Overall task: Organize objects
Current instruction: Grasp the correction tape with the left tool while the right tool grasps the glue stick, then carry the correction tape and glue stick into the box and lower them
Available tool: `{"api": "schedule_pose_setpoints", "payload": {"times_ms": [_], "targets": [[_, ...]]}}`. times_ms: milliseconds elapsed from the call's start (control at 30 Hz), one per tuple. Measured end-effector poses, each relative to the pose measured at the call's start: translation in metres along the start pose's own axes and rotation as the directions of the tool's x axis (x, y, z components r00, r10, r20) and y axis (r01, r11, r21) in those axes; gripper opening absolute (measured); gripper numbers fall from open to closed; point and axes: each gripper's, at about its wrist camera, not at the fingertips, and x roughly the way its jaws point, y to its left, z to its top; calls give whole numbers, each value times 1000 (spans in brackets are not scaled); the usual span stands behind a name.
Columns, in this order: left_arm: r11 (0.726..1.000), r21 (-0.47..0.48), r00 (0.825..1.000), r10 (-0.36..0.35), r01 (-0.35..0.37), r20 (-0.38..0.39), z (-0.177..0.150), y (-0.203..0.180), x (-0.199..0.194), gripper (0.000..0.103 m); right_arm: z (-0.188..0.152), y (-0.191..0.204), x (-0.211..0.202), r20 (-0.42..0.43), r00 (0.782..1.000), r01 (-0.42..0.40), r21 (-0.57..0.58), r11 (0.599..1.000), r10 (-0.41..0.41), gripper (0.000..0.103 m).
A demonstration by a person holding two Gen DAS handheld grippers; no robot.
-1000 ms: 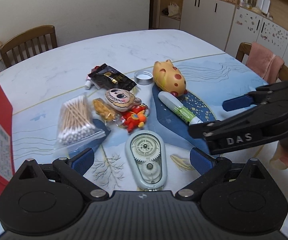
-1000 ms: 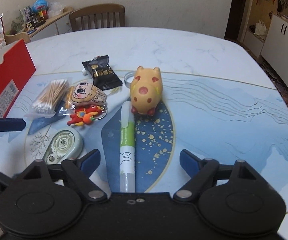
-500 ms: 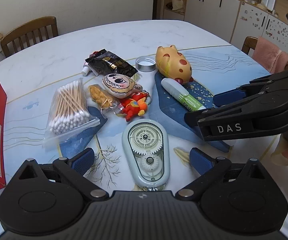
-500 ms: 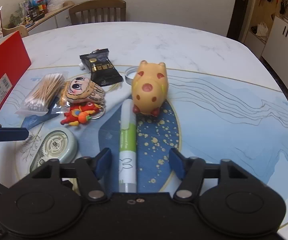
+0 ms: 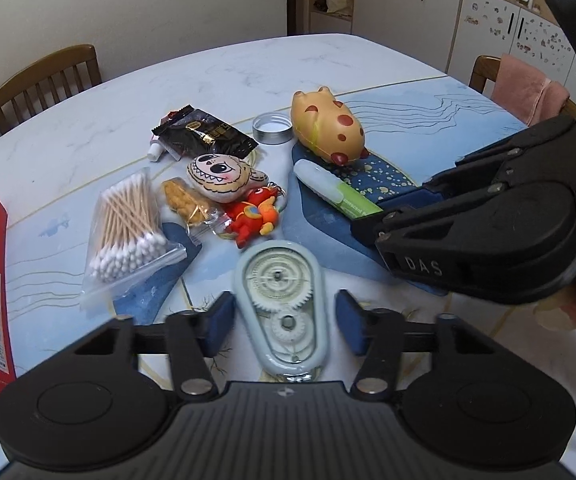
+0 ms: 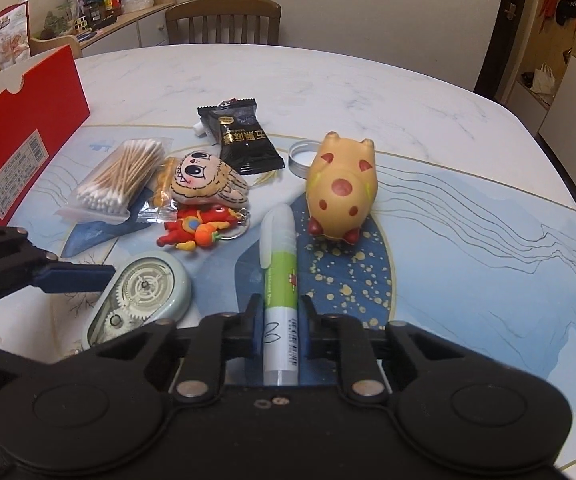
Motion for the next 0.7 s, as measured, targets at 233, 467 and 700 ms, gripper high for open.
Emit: {"api": "schedule_pose_setpoints", "payload": {"times_ms": [233, 467, 700], "targets": [[1000, -26, 1000, -4, 4, -20, -2, 6, -3, 48, -6, -5, -7, -17, 999, -29, 58, 998, 30, 17], [995, -101, 999, -24, 20, -33, -6, 19, -17, 48, -18, -9, -26, -24, 997, -66, 134, 989, 70, 17], [986, -162, 1000, -26, 27, 6, -12, 33, -46, 48, -22, -4, -54, 3, 994, -110, 165, 980, 111, 17]]}}
